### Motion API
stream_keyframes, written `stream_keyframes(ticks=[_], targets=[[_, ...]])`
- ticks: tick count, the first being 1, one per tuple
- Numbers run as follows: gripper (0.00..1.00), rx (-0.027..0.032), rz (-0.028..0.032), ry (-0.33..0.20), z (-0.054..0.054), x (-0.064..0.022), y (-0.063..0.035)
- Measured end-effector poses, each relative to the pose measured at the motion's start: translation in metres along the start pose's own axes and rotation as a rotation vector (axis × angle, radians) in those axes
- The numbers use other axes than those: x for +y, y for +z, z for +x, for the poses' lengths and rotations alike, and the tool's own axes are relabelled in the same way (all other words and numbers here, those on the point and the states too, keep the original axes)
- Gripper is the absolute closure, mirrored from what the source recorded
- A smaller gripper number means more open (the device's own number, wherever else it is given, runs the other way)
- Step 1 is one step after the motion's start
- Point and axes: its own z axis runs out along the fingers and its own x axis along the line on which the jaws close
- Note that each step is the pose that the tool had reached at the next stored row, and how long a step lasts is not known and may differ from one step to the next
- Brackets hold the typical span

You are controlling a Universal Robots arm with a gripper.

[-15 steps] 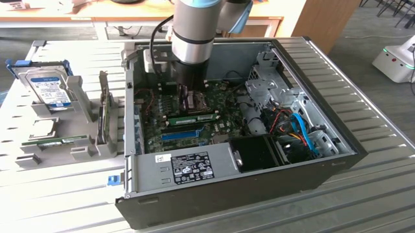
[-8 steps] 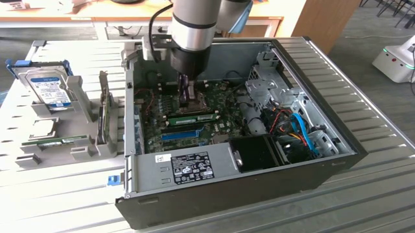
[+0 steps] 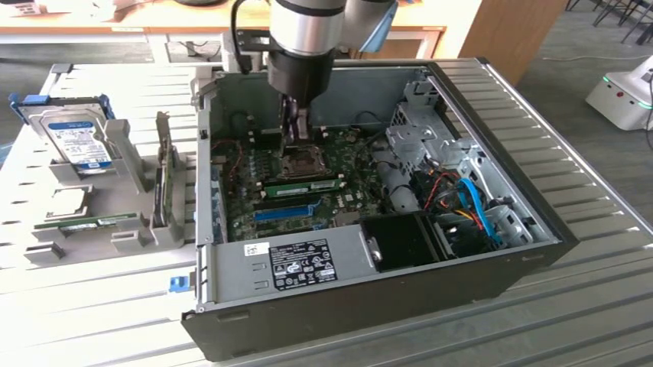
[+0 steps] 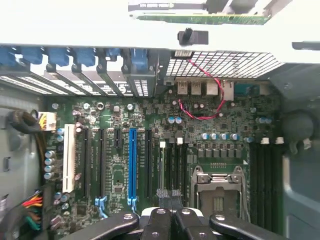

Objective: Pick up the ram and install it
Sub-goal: 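Press down the ram until it locks into place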

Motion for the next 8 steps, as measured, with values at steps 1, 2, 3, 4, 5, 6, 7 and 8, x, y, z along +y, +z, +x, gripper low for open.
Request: stream_keyframes(ticks=[1, 2, 3, 4, 5, 6, 7, 8], targets=[[0.89, -0.0001, 0.0, 0.0, 0.0, 0.0002, -0.0033], [0.89, 0.0, 0.0, 0.0, 0.0, 0.0004, -0.0067], [0.89, 0.0, 0.0, 0.0, 0.0, 0.0006, -0.0097], [0.89, 0.0, 0.0, 0.0, 0.0, 0.0008, -0.0126], [0.89, 0.0, 0.0, 0.0, -0.001, 0.0009, -0.0153], [0.89, 0.0, 0.0, 0.0, -0.001, 0.0011, -0.018], [0.89, 0.0, 0.0, 0.0, -0.001, 0.0012, -0.0204], [0.89, 0.0001, 0.0, 0.0, -0.001, 0.0014, -0.0228]])
